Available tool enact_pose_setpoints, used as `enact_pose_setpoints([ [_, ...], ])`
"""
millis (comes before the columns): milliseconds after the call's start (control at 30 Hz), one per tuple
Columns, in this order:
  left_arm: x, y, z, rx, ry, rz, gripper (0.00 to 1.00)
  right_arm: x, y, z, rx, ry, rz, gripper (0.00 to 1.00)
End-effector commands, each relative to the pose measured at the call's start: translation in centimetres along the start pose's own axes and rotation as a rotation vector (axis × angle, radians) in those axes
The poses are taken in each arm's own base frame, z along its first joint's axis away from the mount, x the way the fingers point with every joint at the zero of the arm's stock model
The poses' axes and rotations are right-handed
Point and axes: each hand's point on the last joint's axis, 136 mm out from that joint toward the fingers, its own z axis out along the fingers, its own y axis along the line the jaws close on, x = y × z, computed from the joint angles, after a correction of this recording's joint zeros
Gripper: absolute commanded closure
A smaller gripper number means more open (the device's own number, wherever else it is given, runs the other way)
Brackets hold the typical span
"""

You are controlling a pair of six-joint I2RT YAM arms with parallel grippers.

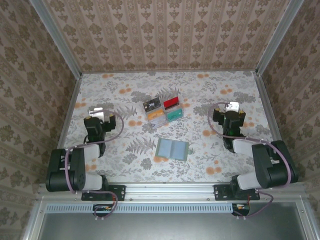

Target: Take the credit cards out of the card holder

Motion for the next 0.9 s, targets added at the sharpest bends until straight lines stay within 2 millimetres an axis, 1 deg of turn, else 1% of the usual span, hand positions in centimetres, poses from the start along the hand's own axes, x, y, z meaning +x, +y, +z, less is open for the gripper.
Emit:
enact_pose_setpoints([
  [0, -2.0, -1.3, 0.2, 0.081, -0.114, 0.019, 0.00, -0.6, 2.0, 0.2, -0.120, -0.065, -0.019, 0.00],
  [100, -1.3, -1.4, 0.9, 0.082, -0.096, 0.020, 0.00, -0.4, 2.0, 0.4, -0.138, -0.055, -0.010, 0.00],
  [200, -0.7, -1.3, 1.7, 0.064, -0.071, 0.015, 0.00, 0.3, 2.2, 0.9, -0.139, -0.046, -0.010, 0.00],
  [400, -0.7, -0.9, 2.9, 0.027, -0.001, 0.023, 0.00, 0.4, 1.8, 1.3, -0.143, -0.023, 0.014, 0.00],
  [700, -0.7, -1.0, 2.8, 0.023, -0.007, 0.026, 0.00, 0.4, 1.7, 1.4, -0.147, -0.021, 0.020, 0.00],
  [867, -0.7, -1.4, 2.9, 0.058, -0.002, 0.031, 0.00, 0.4, 1.7, 1.4, -0.146, -0.022, 0.020, 0.00],
])
